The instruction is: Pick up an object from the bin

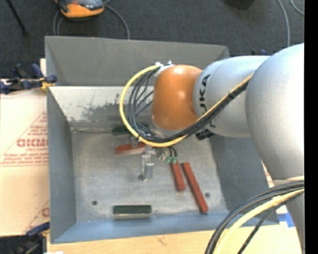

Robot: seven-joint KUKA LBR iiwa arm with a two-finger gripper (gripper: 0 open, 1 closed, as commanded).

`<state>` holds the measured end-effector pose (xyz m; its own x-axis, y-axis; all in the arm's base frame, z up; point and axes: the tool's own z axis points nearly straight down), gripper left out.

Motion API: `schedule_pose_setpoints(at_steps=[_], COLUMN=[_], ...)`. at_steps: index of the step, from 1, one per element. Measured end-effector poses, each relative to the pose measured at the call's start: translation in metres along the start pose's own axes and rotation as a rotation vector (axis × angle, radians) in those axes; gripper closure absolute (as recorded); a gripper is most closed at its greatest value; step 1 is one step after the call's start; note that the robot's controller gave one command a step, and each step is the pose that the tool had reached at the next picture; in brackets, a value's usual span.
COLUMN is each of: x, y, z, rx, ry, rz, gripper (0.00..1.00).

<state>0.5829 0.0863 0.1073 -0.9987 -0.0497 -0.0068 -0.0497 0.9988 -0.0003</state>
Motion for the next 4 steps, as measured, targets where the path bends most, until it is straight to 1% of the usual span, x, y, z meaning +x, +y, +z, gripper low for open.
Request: schedule_pose_setpoints(at_steps=[1, 2, 4], x=[-0.051, -0.038, -0.038], y=[-0.027, 0.017, 0.017], z=[0.007, 0.037, 0.037], rx=[-0.001, -0.001, -0.001], ry=[0.004, 0.003, 0.003], rz=[-0.096, 0.09, 0.09], gripper=[0.0, 1.0, 1.0])
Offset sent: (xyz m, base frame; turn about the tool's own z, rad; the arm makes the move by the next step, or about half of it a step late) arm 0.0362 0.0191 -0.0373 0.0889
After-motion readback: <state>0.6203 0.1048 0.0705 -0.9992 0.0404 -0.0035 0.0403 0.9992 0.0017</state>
